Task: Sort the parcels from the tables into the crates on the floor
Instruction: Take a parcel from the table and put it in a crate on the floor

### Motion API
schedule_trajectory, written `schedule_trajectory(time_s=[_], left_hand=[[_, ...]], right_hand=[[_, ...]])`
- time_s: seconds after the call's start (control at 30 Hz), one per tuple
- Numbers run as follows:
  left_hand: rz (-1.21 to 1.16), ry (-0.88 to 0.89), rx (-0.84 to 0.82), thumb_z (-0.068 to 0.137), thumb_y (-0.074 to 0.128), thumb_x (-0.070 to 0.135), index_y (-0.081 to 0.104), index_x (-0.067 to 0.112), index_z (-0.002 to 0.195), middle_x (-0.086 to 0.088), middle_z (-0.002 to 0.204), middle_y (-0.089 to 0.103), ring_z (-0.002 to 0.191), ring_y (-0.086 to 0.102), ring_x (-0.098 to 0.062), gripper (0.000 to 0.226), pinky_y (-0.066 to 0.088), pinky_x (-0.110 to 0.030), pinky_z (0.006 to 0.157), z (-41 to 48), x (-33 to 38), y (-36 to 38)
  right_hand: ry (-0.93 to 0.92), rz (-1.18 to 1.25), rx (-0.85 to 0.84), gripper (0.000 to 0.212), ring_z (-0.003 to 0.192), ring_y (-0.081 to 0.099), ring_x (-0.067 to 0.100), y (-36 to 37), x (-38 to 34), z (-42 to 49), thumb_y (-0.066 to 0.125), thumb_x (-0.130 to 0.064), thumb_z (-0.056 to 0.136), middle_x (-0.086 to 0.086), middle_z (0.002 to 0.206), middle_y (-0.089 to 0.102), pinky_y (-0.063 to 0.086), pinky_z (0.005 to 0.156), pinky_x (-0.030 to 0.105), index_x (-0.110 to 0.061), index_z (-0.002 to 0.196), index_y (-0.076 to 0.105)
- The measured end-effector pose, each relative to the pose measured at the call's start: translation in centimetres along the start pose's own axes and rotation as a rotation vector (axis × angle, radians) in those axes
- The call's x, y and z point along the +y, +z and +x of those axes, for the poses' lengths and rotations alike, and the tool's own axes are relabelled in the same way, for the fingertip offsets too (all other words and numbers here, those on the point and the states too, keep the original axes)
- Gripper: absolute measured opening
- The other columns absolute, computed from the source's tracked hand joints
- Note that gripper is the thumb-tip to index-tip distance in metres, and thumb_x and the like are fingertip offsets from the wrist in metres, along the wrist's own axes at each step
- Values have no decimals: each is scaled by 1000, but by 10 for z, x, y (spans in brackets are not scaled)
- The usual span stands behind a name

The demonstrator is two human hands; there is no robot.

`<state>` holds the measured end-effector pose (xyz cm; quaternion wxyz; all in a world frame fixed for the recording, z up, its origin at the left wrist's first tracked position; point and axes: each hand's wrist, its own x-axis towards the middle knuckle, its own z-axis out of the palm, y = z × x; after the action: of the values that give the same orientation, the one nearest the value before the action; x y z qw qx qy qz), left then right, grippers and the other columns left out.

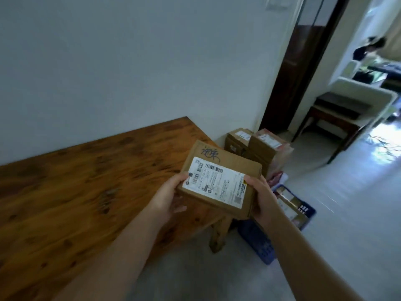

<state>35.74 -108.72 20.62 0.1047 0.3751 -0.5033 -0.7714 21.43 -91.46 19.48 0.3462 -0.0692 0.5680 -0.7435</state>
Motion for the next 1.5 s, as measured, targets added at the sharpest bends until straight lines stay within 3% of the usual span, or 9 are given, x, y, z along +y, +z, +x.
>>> schedule_trajectory(time_s=[0.23, 0.5, 0.7, 0.83, 0.97, 1.03, 1.2, 1.4, 1.5], left_hand=[[105, -3, -120, 87, 60, 32, 66, 19, 99, 0, 85, 74, 92, 64, -19, 19, 46, -36, 86, 31, -8, 112], [42, -20, -177, 83, 67, 24, 63, 12, 100, -13, 104, 69, 96, 65, -27, 21, 53, -37, 80, 114, -23, 250], [-187, -21, -142, 73, 78, 24, 20, 30, 148, -13, 141, 45, 116, 54, -30, 94, 53, -47, 84, 199, -14, 357], [-202, -56, -198, 82, 70, 20, 33, 24, 141, -8, 106, 68, 88, 67, -22, 70, 56, -32, 60, 240, -5, 422], [-197, -128, -193, 73, 77, 24, 38, 26, 141, -7, 107, 70, 94, 68, -25, 78, 57, -41, 79, 286, -4, 481], [-133, -137, -181, 71, 78, 26, 45, 27, 134, -6, 107, 70, 97, 68, -27, 71, 55, -42, 83, 301, -8, 502], [-118, -102, -84, 81, 72, 26, 47, 29, 128, -7, 111, 68, 92, 68, -27, 54, 54, -29, 54, 340, -16, 567], [-184, 16, 116, 82, 71, 15, 46, 24, 130, -3, 116, 67, 100, 66, -22, 55, 55, -39, 79, 369, -21, 647], [-216, 57, 190, 82, 70, 11, 47, 23, 126, 3, 111, 67, 95, 64, -15, 51, 51, -31, 70, 378, -21, 675]], right_hand=[[-35, 79, 84, 48, 89, 70, 33, -102, -37, -7, 64, -24, 77, 20, 108, 69, 59, 66, 41, -18, 124, 51], [16, 94, 374, 57, 109, 61, 42, -221, -69, 40, 72, -17, 74, 25, 116, 64, 50, 89, 58, -12, 125, 48], [-11, 144, 407, 55, 89, 68, 33, -284, -123, 124, 69, -18, 81, 17, 97, 68, 57, 75, 49, -9, 129, 43], [7, 184, 395, 43, 67, 71, 23, -316, -162, 177, 63, -12, 87, 11, 83, 68, 58, 55, 37, -13, 124, 42], [1, 206, 405, 49, 68, 71, 24, -360, -194, 223, 64, -11, 86, 12, 86, 67, 56, 52, 33, -16, 129, 40], [21, 224, 403, 52, 72, 71, 26, -376, -201, 241, 65, -12, 86, 14, 90, 67, 57, 55, 35, -16, 131, 39], [122, 230, 348, 49, 90, 69, 31, -433, -220, 306, 65, -10, 87, 16, 95, 68, 60, 63, 40, -15, 127, 37], [273, 23, 164, 34, 99, 63, 24, -520, -263, 370, 67, -8, 84, 11, 101, 68, 47, 97, 48, -15, 111, 47], [324, -186, 55, 27, 105, 57, 17, -550, -286, 397, 70, -15, 82, 4, 106, 66, 33, 105, 47, -22, 101, 51]])
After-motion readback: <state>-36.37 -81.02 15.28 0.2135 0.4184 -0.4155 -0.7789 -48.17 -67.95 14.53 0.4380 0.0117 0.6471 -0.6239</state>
